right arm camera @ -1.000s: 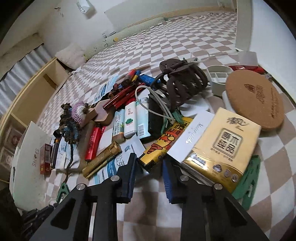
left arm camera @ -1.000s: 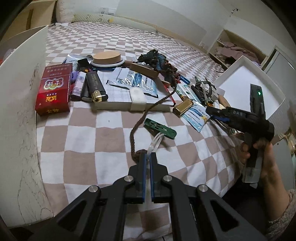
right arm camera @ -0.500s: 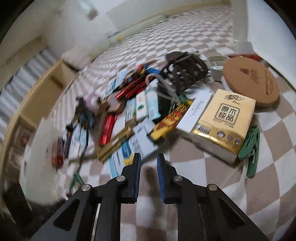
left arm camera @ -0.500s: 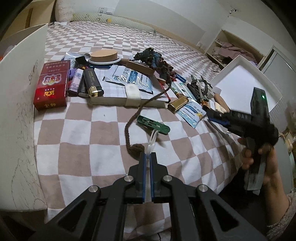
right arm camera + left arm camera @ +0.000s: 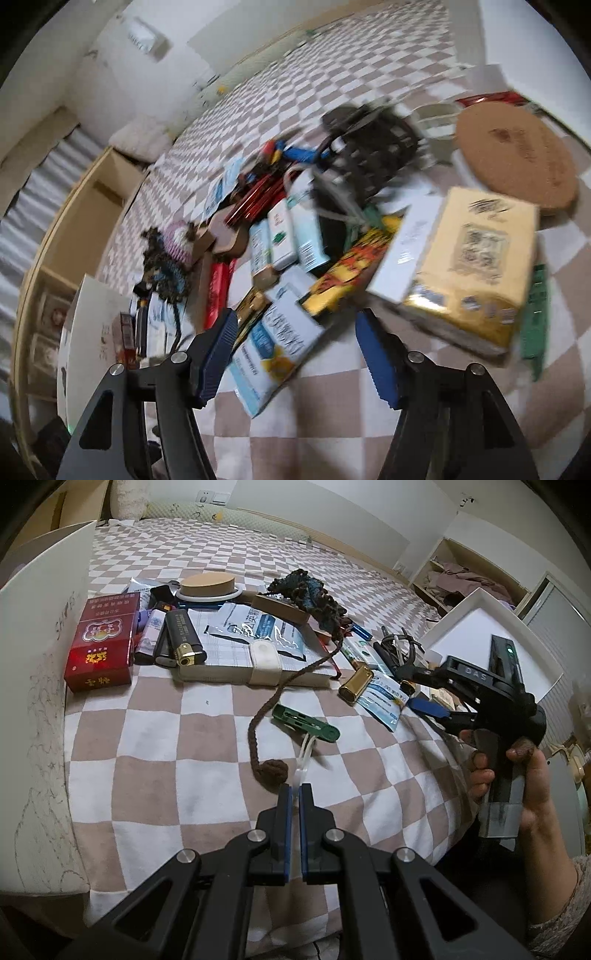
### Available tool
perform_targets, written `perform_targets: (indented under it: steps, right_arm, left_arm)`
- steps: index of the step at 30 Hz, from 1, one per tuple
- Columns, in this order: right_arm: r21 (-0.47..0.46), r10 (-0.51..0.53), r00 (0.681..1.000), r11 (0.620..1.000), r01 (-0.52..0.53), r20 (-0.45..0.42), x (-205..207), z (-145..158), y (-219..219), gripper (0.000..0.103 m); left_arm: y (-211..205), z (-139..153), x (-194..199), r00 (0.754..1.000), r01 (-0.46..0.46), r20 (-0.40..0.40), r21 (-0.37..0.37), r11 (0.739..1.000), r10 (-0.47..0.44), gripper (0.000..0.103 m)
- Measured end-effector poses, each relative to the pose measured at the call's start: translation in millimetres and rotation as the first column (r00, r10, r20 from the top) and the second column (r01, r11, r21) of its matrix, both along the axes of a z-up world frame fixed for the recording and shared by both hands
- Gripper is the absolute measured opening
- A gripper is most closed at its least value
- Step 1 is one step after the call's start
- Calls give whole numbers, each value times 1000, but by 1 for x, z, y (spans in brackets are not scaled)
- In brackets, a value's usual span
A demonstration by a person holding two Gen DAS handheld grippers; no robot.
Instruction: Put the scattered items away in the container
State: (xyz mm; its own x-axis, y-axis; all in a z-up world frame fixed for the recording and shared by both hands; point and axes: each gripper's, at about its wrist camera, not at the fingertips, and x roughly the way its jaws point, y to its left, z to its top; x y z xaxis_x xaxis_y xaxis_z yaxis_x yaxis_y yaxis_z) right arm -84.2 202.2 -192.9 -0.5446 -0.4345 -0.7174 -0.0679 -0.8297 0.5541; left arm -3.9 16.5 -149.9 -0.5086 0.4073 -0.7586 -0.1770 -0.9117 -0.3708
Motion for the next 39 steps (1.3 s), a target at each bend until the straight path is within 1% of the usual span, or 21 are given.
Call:
perform_targets:
  steps: [1, 3, 4, 5, 7, 8, 13, 15, 18, 24, 25, 26, 27, 28, 29, 33, 39]
  right_arm:
    - [2, 21, 1000, 1000, -21, -1, -2, -1, -5, 67]
    - [26, 69, 998, 997, -69, -8, -7, -5, -18, 57]
    - [35, 91, 996, 995, -91, -8, -8, -6, -23, 42]
    - [31, 110, 994, 993, -110, -6, -9, -8, -27, 30]
    - [0, 134, 991, 991, -134, -7, -7, -11, -29, 26]
    - [-10, 142, 990, 990, -142, -10, -6, -12, -30, 21]
    - [-37, 161, 986, 986, -163, -46, 3, -2, -25, 13]
    - [-26, 174, 982, 984, -176, -71, 10, 8, -24, 11]
    - [-33, 192, 977, 980, -196, -93, 22, 19, -22, 9]
    - [-29, 227, 969, 973, -231, -100, 44, 25, -22, 8]
    - [-32, 230, 968, 972, -234, -101, 47, 25, -22, 8]
    - [-37, 235, 967, 970, -240, -101, 50, 26, -21, 8]
    - [-40, 239, 966, 969, -244, -100, 51, 26, -22, 8]
    - [-42, 245, 964, 967, -250, -99, 54, 26, -23, 8]
    - [-41, 249, 963, 966, -254, -100, 56, 26, -23, 8]
    - [-47, 262, 960, 963, -267, -96, 63, 25, -25, 8]
    - [-57, 259, 962, 963, -265, -93, 65, 21, -27, 8]
  left_arm:
    - [1, 0, 0, 1000, 3, -1, -1, 1000, -3, 4]
    - [3, 0, 1, 1000, 8, -3, -4, 1000, -8, 4]
    - [4, 1, 1, 1000, 11, -5, -7, 1000, -11, 4]
    - [5, 1, 2, 1000, 14, -8, -10, 1000, -14, 4]
    - [5, 2, 3, 1000, 16, -12, -15, 1000, -17, 4]
    - [5, 3, 4, 1000, 16, -14, -16, 1000, -16, 4]
    - [4, 6, 5, 1000, 11, -27, -21, 1000, -12, 4]
    - [4, 9, 7, 999, 15, -37, -28, 1000, -16, 4]
    - [4, 11, 8, 999, 20, -44, -35, 999, -22, 4]
    - [3, 11, 3, 999, 3, -46, -29, 1000, -5, 5]
    - [4, 12, 2, 999, 6, -49, -33, 999, -8, 8]
    - [5, 13, 0, 998, 10, -54, -39, 999, -12, 21]
    - [7, 14, -2, 998, 14, -59, -42, 999, -16, 29]
    - [9, 15, -4, 998, 15, -64, -42, 999, -18, 42]
    - [11, 17, -6, 997, 18, -70, -39, 999, -21, 45]
    - [23, 16, -19, 997, 29, -76, -71, 997, -35, 45]
    - [39, 10, -40, 998, 21, -50, -99, 995, -26, 45]
